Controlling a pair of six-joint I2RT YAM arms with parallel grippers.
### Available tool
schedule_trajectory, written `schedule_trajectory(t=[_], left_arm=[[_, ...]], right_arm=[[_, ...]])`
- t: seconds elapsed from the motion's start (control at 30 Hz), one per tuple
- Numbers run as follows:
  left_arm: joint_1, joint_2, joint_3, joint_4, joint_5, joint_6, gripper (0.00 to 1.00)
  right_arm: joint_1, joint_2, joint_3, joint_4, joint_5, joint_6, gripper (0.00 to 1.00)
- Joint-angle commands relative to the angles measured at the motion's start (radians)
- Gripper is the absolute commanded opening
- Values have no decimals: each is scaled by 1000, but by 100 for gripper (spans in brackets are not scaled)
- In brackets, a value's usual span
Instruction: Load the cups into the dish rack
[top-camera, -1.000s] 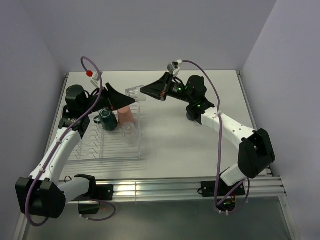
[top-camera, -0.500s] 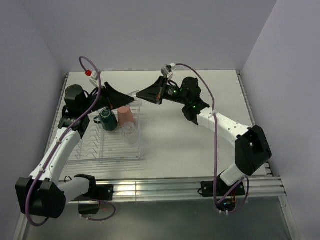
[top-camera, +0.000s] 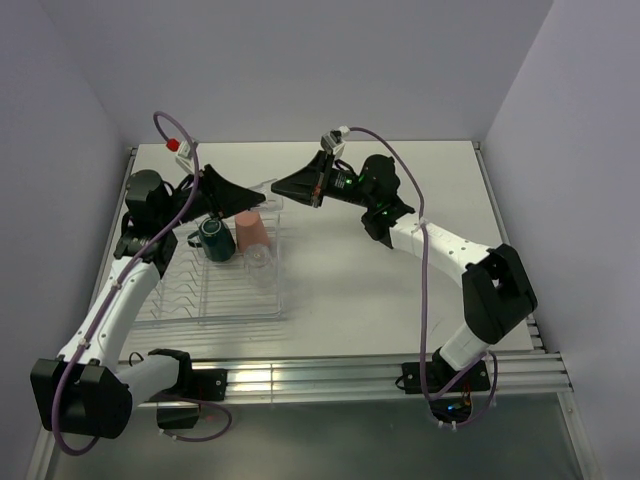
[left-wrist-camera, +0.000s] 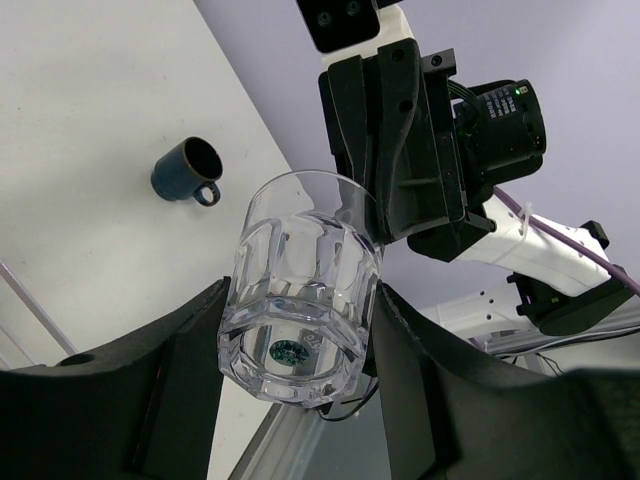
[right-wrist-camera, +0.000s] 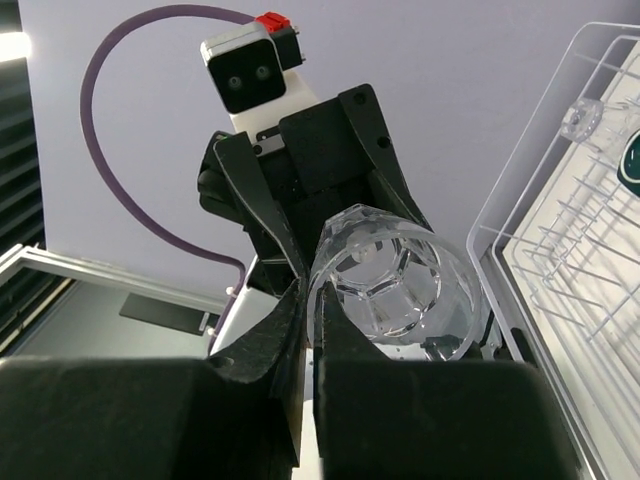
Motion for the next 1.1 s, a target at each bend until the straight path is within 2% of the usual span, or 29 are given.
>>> schedule_trajectory(t=[0.0, 0.03, 0.07, 0.13, 0.27, 0.43, 0.5, 0.53, 0.57, 0.6, 0.67, 0.7, 0.73, 0.8, 0.9, 0.93, 1.07], left_arm=[[-7, -43, 12, 34, 29, -10, 0], [-7, -47, 22, 25, 21, -5, 0], [-7, -59, 28, 0, 18, 0, 0], [-7, -72, 60, -46, -10, 29, 0], [-6, -115, 123, -197, -66, 111, 0], [-4, -156, 190, -386, -143, 170, 0], [-4, -178, 213, -463, -239, 211, 0], [-4, -185, 242, -563, -291, 227, 0], [-4, -194, 261, -621, -351, 251, 0], [-4, -195, 279, -680, -481, 265, 0], [-4, -179, 347, -872, -627, 289, 0], [-4, -175, 365, -933, -772, 294, 0], [-3, -181, 379, -1005, -836, 294, 0], [-3, -199, 367, -1041, -972, 280, 0], [5, -233, 333, -1107, -1100, 274, 0], [12, -237, 319, -1123, -1188, 274, 0], [74, -227, 290, -1137, -1252, 306, 0]], right_arm=[[18, -11, 23, -19, 17, -68, 6], [19, -27, 26, -86, 27, -88, 12], [18, -34, 30, -130, 59, -138, 23], [19, -63, 49, -278, 99, -231, 35], [19, -111, 82, -489, 230, -351, 48], [18, -172, 92, -616, 355, -416, 51], [13, -203, 90, -653, 397, -437, 51], [10, -214, 89, -685, 437, -466, 51], [7, -224, 87, -720, 458, -483, 51], [3, -243, 87, -745, 484, -503, 51], [-10, -261, 90, -829, 565, -566, 51], [-13, -277, 89, -852, 595, -591, 52], [-22, -286, 81, -892, 625, -632, 52], [-31, -304, 64, -912, 693, -675, 52], [-59, -312, 18, -917, 730, -750, 52], [-66, -314, -12, -902, 733, -775, 52], [-125, -306, -100, -816, 678, -810, 52]])
